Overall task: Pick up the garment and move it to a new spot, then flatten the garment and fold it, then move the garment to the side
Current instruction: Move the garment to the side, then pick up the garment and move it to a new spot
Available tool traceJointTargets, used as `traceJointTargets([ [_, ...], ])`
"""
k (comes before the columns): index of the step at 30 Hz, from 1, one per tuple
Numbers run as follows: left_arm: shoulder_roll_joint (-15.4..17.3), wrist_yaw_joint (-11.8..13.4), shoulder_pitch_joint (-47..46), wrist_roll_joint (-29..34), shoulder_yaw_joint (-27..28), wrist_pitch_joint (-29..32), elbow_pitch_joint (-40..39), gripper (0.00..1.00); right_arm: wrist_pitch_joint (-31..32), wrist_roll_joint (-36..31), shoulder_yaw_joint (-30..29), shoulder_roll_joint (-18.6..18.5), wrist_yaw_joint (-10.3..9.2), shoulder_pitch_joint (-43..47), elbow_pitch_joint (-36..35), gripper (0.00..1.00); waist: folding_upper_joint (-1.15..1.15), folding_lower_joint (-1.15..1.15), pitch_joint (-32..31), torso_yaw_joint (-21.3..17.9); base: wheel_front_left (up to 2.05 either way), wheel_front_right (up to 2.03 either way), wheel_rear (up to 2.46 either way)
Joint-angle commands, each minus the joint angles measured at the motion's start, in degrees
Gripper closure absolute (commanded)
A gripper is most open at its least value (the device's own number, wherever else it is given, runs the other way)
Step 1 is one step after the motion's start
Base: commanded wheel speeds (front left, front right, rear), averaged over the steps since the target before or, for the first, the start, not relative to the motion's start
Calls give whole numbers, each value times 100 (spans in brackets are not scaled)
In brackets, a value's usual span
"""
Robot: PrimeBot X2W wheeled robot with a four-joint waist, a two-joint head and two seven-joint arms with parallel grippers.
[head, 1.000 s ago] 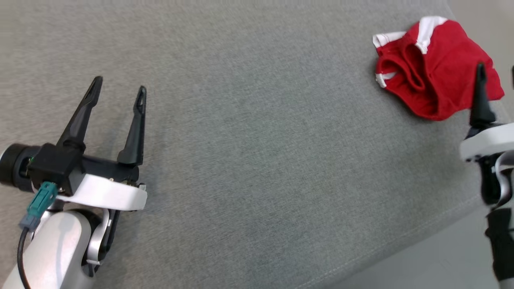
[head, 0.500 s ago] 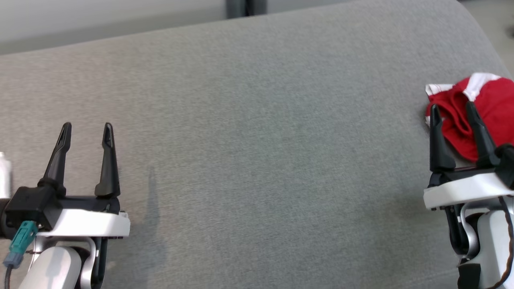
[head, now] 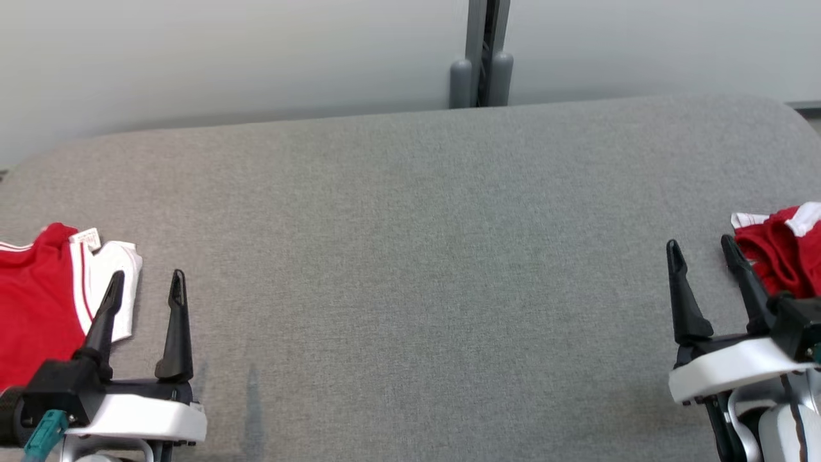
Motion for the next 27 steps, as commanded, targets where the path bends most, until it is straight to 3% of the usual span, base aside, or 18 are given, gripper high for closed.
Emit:
traceJointTargets([
  [1,-1,-29,69,-23,9,-34,11,0,41,-3,-11,-8,-2,130,-78,0,0,0,-154,74,0,0,0],
  [10,29,-152,329,-71,-98,-4,115,0,374,-15,-132,47,-2,788,-598,0,0,0,-471,131,0,0,0],
  [27,150,-96,484,-96,-185,184,119,0,581,105,-147,62,-2,1118,-930,0,0,0,-622,84,0,0,0],
])
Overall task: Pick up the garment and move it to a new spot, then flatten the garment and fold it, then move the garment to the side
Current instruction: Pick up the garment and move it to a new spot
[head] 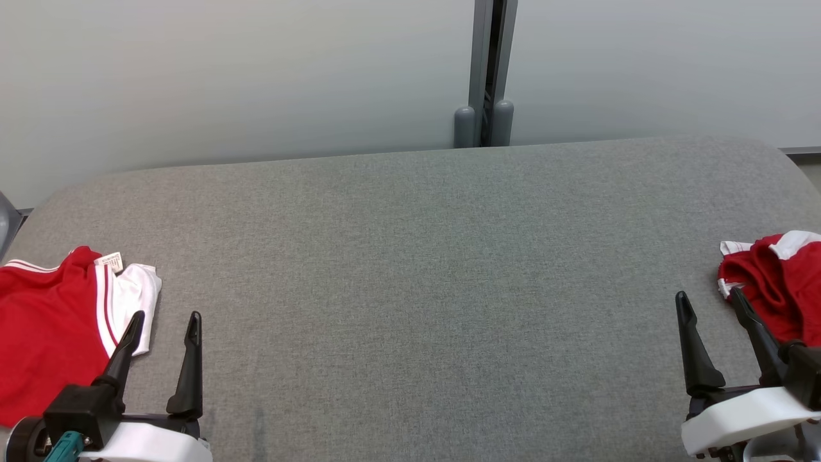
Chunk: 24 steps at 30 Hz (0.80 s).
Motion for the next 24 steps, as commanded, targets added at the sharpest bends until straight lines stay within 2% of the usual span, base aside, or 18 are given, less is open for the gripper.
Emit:
traceJointTargets([
  [1,45,31,34,-13,15,7,-12,0,0,29,6,-10,-2,16,-12,0,0,0,0,-5,0,0,0],
  [17,75,81,-3,-67,-6,58,-30,0,-57,92,48,-9,-2,-36,44,0,0,0,46,6,0,0,0],
  [24,46,76,-179,-96,61,-26,-29,0,-64,66,74,-10,-2,-77,-35,0,0,0,120,287,0,0,0],
])
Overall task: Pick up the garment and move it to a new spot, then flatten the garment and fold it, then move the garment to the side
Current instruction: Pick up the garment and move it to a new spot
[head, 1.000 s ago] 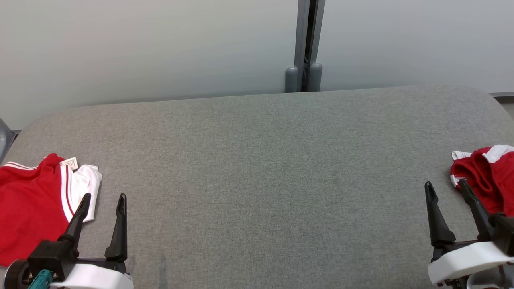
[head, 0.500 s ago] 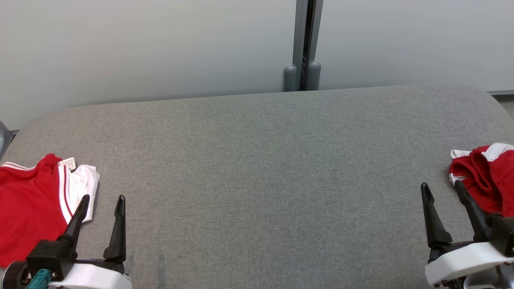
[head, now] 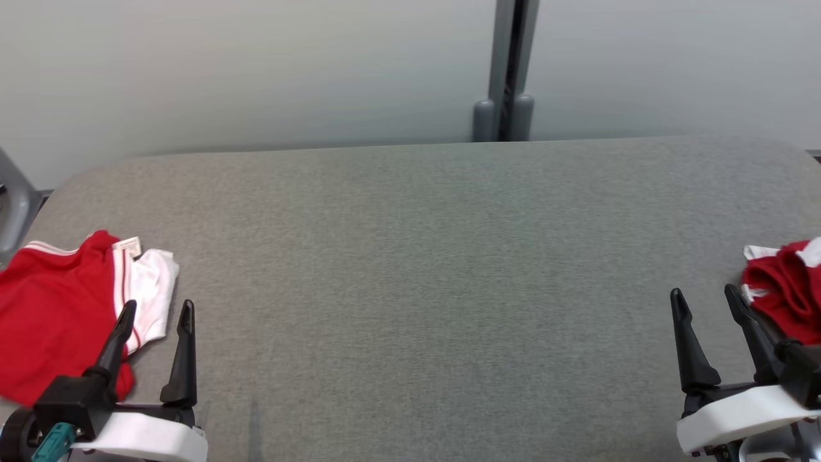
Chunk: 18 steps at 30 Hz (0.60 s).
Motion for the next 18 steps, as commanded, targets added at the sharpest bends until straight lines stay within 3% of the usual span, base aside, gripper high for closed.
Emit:
traceJointTargets([
  [1,32,20,-91,-28,31,-35,-18,0,-21,-12,0,-11,-2,-60,-36,0,0,0,44,135,0,0,0],
  [10,-67,-74,-300,-45,273,-168,-5,0,33,-74,145,-12,-2,-181,-95,0,0,0,166,1203,0,0,0],
  [18,-143,-129,-327,59,566,-208,77,0,71,-23,343,-14,-2,-286,-34,0,0,0,151,1779,0,0,0],
])
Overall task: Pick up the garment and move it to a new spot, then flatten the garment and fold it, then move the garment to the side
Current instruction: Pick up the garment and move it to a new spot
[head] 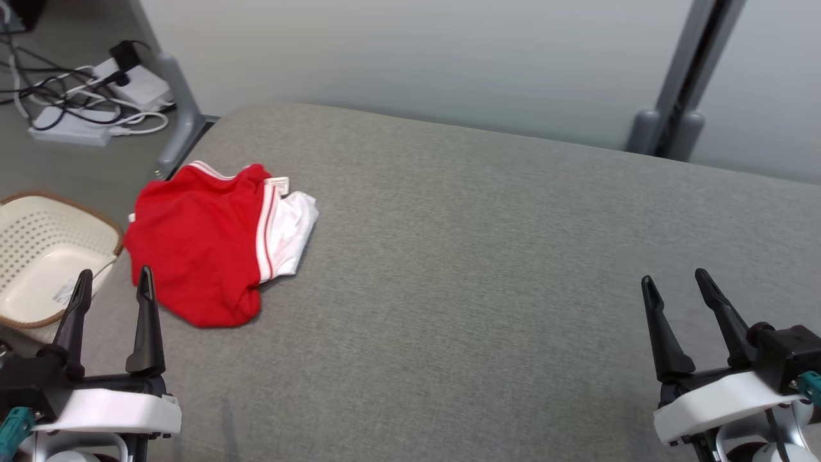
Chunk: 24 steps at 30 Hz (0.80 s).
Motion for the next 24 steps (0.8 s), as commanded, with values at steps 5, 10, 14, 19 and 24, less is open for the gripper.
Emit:
traceJointTargets([
  [5,-108,-8,44,187,138,-37,-72,0,7,52,37,-20,-2,-70,33,0,0,0,2,368,0,0,0],
  [10,-189,-62,49,245,183,-28,-76,0,-5,57,45,-20,-2,-90,49,0,0,0,24,424,0,0,0],
  [14,-228,-115,28,267,226,-29,-38,0,-4,58,60,-20,-2,-105,52,0,0,0,41,430,0,0,0],
  [19,-257,-196,-79,264,309,-28,32,0,-5,73,71,-20,-2,-132,60,0,0,0,73,392,0,0,0],
  [24,-364,-227,-311,222,364,-29,45,0,19,67,103,-20,-2,-225,33,0,0,0,195,280,0,0,0],
])
